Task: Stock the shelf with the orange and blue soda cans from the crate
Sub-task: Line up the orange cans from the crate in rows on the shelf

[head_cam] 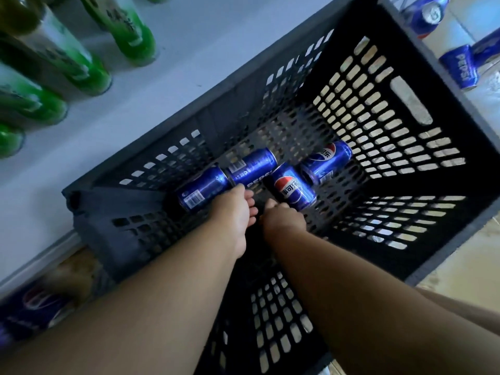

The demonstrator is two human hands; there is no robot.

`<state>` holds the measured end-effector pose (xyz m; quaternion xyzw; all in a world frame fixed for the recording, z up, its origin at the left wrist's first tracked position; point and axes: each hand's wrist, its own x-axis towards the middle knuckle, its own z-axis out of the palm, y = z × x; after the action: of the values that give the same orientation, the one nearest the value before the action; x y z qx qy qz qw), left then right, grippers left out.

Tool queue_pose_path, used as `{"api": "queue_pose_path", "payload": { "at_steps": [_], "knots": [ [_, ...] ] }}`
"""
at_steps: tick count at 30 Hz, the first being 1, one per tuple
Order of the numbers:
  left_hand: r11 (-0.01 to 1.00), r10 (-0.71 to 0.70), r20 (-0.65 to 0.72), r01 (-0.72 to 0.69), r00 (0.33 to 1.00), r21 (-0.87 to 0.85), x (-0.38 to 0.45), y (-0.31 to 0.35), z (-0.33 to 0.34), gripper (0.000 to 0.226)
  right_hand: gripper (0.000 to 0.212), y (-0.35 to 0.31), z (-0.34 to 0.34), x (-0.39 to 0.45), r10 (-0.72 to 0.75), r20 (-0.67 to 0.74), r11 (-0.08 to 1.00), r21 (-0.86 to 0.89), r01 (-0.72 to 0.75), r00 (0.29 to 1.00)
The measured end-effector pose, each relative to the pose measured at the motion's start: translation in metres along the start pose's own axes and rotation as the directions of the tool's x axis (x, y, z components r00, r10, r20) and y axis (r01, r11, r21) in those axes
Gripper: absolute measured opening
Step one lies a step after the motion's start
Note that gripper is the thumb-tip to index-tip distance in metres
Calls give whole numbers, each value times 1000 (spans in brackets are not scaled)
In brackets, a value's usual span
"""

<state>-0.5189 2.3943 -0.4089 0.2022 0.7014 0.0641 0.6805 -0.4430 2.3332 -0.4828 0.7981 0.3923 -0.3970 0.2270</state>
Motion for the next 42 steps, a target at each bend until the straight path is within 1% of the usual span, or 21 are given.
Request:
{"api": "queue_pose_path", "payload": {
  "at_steps": [2, 4, 6, 7, 8, 9, 10, 11, 12, 14, 16, 17, 20, 23, 25, 27, 29, 32, 34, 39, 42],
  "knots": [
    [1000, 6, -9, -6, 1000, 26, -5, 6, -5, 34, 40, 1, -10, -2, -22, 28, 994, 106, 19, 999],
    [998, 41, -50, -39, 998, 39, -13, 11, -12, 32, 54, 5, -35, -11, -84, 80, 974, 219, 65, 993],
    [995, 78, -74, -73, 994, 73, -27, 15, -15, 34, 62, 12, -64, -27, -132, 99, 906, 415, 80, 986],
    [994, 93, -79, -88, 993, 72, -35, 16, -16, 36, 60, 15, -77, -40, -151, 111, 805, 590, 57, 982],
    [995, 98, -71, -96, 993, 35, -48, 19, -16, 36, 57, 18, -89, -53, -190, 124, 637, 770, 27, 974],
    [994, 112, -56, -112, 992, -3, -61, 22, -16, 36, 58, 20, -100, -67, -249, 132, 444, 896, -8, 959],
    [990, 129, -36, -131, 991, -46, -74, 27, -16, 37, 59, 21, -110, -81, -316, 136, 243, 968, -58, 939],
    [985, 153, -9, -153, 988, -77, -87, 32, -17, 38, 58, 20, -121, -98, -374, 119, 102, 991, -86, 920],
    [979, 169, 22, -165, 985, -116, -101, 38, -20, 40, 55, 18, -131, -115, -424, 84, -5, 995, -95, 902],
    [963, 213, 103, -191, 972, -191, -131, 49, -24, 43, 56, 13, -149, -150, -478, -22, -157, 986, -60, 878],
    [939, 296, 152, -258, 943, -229, -162, 57, -29, 44, 71, 7, -163, -185, -495, -118, -263, 965, -19, 861],
    [924, 344, 158, -303, 926, -233, -177, 60, -32, 43, 72, 4, -168, -204, -494, -152, -288, 958, 4, 856],
    [886, 445, 173, -403, 879, -230, -222, 65, -49, 40, 66, -6, -177, -252, -449, -237, -335, 938, 84, 862],
    [869, 485, 245, -433, 839, -240, -258, 71, -75, 45, 70, -18, -183, -290, -375, -356, -392, 897, 202, 856],
    [842, 537, 272, -488, 799, -230, -279, 75, -92, 43, 59, -29, -187, -313, -296, -434, -379, 871, 312, 851],
    [803, 595, 276, -545, 755, -242, -298, 80, -105, 46, 49, -40, -191, -334, -211, -514, -327, 839, 436, 831],
    [750, 660, 252, -602, 707, -275, -313, 84, -114, 46, 45, -50, -196, -353, -144, -589, -270, 796, 542, 795],
    [672, 735, 194, -661, 650, -333, -331, 91, -125, 46, 35, -60, -203, -381, -108, -680, -192, 730, 656, 725],
    [633, 767, 167, -686, 620, -359, -341, 96, -135, 48, 34, -64, -208, -393, -131, -734, -97, 678, 728, 667],
    [548, 824, 84, -749, 561, -372, -358, 120, -162, 49, 26, -79, -229, -415, -279, -807, 91, 517, 851, 520],
    [489, 855, 41, -780, 516, -390, -366, 140, -180, 53, 34, -96, -252, -427, -380, -797, 176, 436, 883, 469]
  ]
}}
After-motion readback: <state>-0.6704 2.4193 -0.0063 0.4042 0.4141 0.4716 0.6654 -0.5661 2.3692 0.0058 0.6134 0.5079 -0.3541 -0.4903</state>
